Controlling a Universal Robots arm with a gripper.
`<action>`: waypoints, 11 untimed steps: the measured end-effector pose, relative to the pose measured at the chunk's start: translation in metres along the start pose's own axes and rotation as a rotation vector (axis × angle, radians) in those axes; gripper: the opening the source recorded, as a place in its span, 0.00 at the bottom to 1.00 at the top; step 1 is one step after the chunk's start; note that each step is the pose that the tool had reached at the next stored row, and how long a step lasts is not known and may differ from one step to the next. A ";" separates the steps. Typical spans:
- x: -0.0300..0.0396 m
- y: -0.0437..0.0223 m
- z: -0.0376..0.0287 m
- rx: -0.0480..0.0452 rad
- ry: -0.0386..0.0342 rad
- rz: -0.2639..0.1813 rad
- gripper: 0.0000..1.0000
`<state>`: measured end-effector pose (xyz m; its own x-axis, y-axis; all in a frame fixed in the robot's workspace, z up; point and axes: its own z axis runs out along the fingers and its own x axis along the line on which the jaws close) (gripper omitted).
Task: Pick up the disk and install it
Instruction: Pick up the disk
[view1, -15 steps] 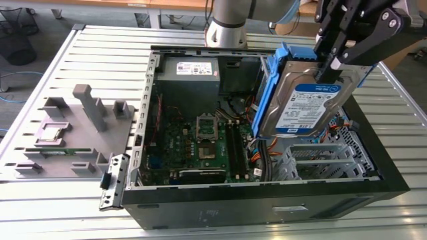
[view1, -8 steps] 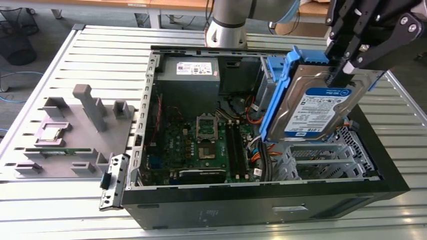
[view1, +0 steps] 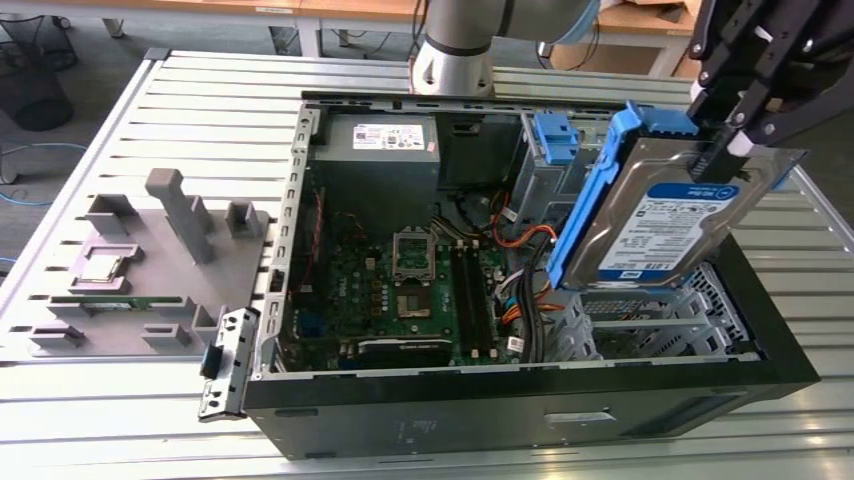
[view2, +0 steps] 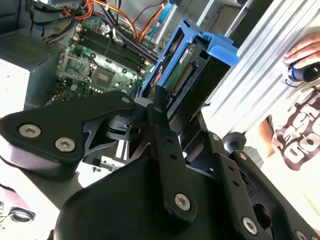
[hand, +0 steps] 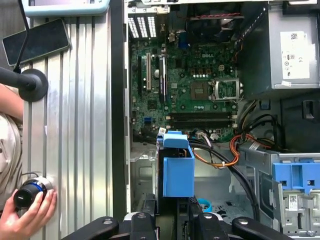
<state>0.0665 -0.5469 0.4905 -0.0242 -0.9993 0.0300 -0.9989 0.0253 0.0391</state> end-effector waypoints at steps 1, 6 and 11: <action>0.0008 -0.0025 0.0000 0.0001 0.0002 0.000 0.35; 0.0052 -0.0136 -0.0001 0.0001 0.0011 0.000 0.35; 0.0057 -0.0158 -0.0001 0.0000 0.0010 0.000 0.35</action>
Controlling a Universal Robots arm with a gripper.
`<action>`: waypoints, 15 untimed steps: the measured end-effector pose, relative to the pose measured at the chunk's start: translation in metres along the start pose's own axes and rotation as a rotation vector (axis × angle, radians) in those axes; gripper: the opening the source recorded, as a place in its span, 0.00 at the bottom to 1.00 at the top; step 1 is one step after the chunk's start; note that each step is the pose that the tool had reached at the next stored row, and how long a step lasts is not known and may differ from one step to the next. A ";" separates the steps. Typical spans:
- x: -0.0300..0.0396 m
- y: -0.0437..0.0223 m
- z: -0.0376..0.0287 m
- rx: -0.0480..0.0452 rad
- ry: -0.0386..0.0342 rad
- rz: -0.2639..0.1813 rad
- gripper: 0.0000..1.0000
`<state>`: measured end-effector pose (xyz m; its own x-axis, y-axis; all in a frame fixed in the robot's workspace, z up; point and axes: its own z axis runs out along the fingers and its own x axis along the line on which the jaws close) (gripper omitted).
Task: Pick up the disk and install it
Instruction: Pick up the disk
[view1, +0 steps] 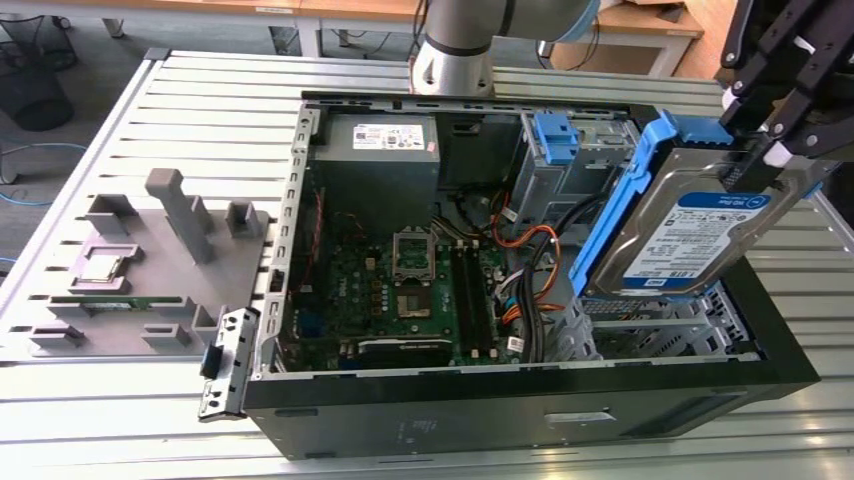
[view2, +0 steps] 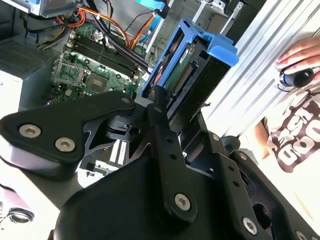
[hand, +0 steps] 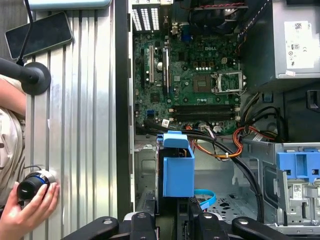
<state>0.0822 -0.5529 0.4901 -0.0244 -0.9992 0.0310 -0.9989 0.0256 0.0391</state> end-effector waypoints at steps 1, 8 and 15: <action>0.0000 -0.0001 0.0000 0.0000 0.0001 0.000 0.35; 0.0000 -0.0022 0.0021 0.0009 -0.0003 0.000 0.35; -0.0004 -0.0126 0.0066 0.0008 0.0003 -0.014 0.35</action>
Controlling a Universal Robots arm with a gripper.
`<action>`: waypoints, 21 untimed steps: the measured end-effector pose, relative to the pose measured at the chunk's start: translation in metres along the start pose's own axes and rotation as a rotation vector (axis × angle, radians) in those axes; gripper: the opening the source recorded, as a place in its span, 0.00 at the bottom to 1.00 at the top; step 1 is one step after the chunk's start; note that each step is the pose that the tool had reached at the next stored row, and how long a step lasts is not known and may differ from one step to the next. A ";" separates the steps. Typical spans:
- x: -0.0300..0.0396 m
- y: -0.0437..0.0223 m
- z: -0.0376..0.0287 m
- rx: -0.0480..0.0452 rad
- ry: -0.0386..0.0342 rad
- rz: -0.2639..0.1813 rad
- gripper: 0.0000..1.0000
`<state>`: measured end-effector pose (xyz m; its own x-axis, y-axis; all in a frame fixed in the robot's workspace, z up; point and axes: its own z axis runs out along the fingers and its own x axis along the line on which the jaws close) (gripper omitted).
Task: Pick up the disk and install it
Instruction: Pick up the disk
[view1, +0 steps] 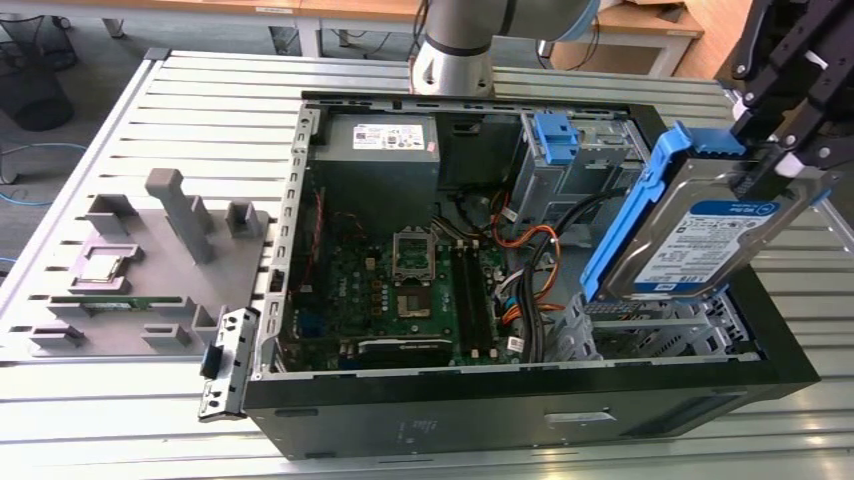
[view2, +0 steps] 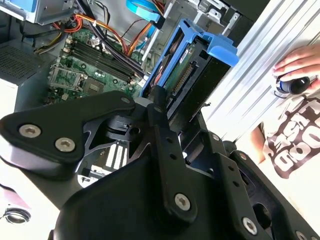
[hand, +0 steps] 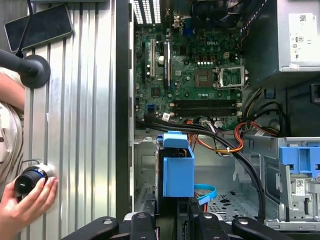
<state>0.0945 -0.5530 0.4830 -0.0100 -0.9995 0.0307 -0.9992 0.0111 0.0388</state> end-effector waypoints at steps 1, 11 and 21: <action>-0.0001 -0.0019 0.0007 -0.0002 0.0002 -0.004 0.35; -0.0002 -0.0093 0.0024 -0.0013 0.0005 -0.010 0.35; -0.0001 -0.0150 0.0130 -0.0012 0.0008 -0.015 0.35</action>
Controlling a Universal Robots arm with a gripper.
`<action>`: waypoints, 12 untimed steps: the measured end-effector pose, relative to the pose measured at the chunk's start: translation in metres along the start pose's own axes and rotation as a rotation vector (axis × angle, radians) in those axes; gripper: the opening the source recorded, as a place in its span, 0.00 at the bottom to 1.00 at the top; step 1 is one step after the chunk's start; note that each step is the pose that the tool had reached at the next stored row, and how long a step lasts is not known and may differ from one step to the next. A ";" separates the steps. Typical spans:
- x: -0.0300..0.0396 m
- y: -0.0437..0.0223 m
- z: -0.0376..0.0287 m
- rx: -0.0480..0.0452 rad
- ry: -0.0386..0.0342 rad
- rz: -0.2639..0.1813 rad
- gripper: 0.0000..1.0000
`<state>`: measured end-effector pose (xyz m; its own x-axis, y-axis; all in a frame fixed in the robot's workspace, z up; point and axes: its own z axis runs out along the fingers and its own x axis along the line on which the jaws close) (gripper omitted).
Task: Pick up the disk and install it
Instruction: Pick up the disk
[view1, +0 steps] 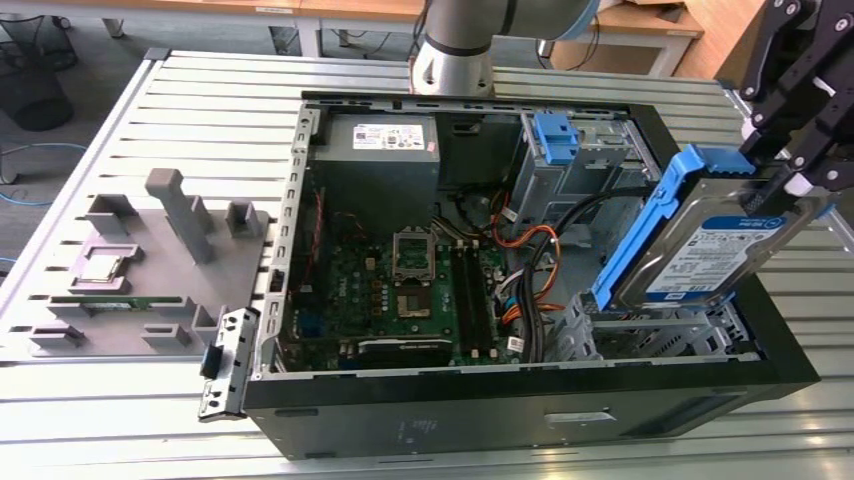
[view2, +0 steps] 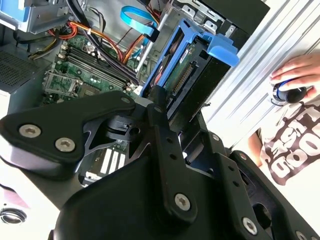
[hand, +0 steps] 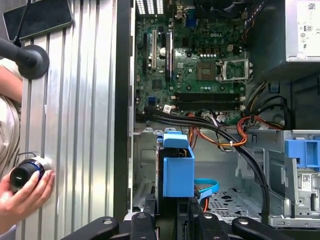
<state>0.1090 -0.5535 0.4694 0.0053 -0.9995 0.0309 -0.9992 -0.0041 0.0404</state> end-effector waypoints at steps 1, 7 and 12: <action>0.0000 -0.0002 0.0015 0.0000 0.0000 -0.001 0.35; 0.0000 -0.0005 0.0058 0.0003 -0.0055 -0.007 0.35; 0.0000 -0.0006 0.0078 0.0003 -0.0060 -0.007 0.35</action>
<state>0.1093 -0.5537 0.4616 0.0122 -0.9996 0.0246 -0.9991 -0.0112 0.0404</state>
